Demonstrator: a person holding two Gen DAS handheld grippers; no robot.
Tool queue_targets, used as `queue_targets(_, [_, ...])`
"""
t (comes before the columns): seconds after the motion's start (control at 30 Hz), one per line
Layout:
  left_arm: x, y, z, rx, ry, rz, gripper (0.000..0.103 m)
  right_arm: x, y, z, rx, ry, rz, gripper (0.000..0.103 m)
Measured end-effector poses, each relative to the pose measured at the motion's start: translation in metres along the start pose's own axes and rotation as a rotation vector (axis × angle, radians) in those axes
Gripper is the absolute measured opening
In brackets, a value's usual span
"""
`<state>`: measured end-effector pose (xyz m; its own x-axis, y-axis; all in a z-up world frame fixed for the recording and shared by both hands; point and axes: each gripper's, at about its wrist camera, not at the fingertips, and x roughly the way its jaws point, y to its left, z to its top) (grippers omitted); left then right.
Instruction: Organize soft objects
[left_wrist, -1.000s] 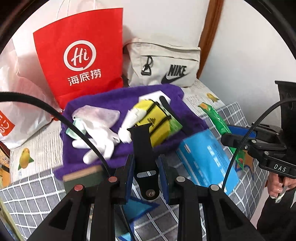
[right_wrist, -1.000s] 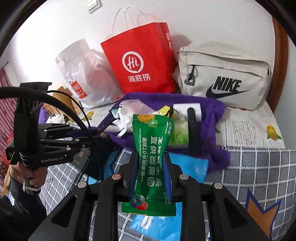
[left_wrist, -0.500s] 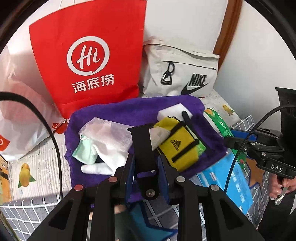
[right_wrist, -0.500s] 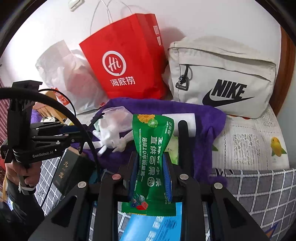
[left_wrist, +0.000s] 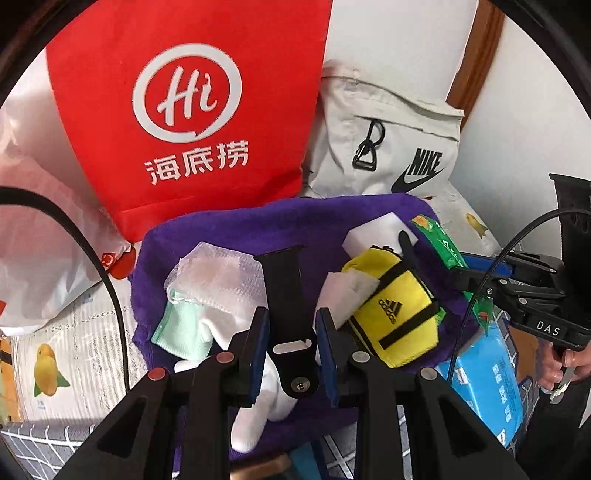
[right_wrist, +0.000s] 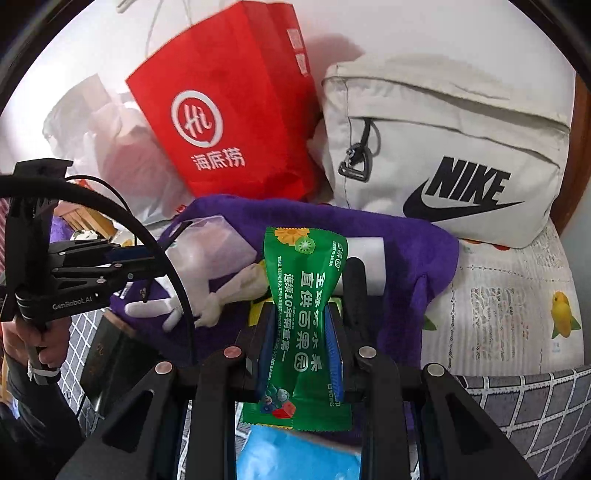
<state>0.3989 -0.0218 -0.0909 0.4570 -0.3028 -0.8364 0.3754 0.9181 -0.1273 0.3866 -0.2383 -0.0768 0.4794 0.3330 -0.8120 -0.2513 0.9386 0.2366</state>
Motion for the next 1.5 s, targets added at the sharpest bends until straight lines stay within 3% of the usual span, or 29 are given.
queue_targets(0.13, [0.021, 0.000, 0.002, 0.006, 0.052, 0.002, 0.025, 0.019, -0.004, 0.000, -0.001, 0.052, 0.000, 0.027])
queue_targets(0.4, [0.039, 0.005, -0.002, -0.004, 0.102, 0.050, 0.027, 0.036, -0.009, -0.002, -0.006, 0.081, -0.014, 0.040])
queue_targets(0.47, [0.039, 0.006, -0.002, -0.011, 0.109, 0.064, 0.032, 0.039, -0.010, -0.002, -0.011, 0.091, -0.028, 0.047])
queue_targets(0.53, [0.035, 0.007, -0.002, -0.018, 0.109, 0.073, 0.049, 0.037, -0.010, -0.002, -0.016, 0.093, -0.042, 0.057])
queue_targets(0.63, [0.022, 0.005, -0.005, -0.021, 0.082, 0.085, 0.067, 0.032, -0.008, -0.002, -0.027, 0.092, -0.061, 0.068])
queue_targets(0.73, [0.002, 0.000, -0.009, -0.011, 0.046, 0.135, 0.077, 0.021, -0.006, -0.003, -0.012, 0.087, -0.070, 0.075])
queue_targets(0.9, [-0.040, -0.012, -0.024, 0.009, -0.017, 0.202, 0.083, -0.021, 0.013, -0.009, -0.027, 0.030, -0.124, 0.085])
queue_targets(1.0, [-0.070, -0.015, -0.037, -0.022, -0.072, 0.199, 0.094, -0.052, 0.034, -0.017, -0.072, -0.020, -0.177, 0.096])
queue_targets(1.07, [-0.095, -0.018, -0.050, -0.061, -0.137, 0.199, 0.101, -0.074, 0.047, -0.027, -0.086, -0.059, -0.203, 0.097])
queue_targets(1.13, [-0.121, -0.026, -0.066, -0.095, -0.198, 0.197, 0.103, -0.095, 0.059, -0.039, -0.080, -0.088, -0.218, 0.103])
queue_targets(1.5, [-0.198, -0.088, -0.135, -0.164, -0.274, 0.178, 0.103, -0.177, 0.102, -0.109, 0.003, -0.158, -0.214, 0.103])
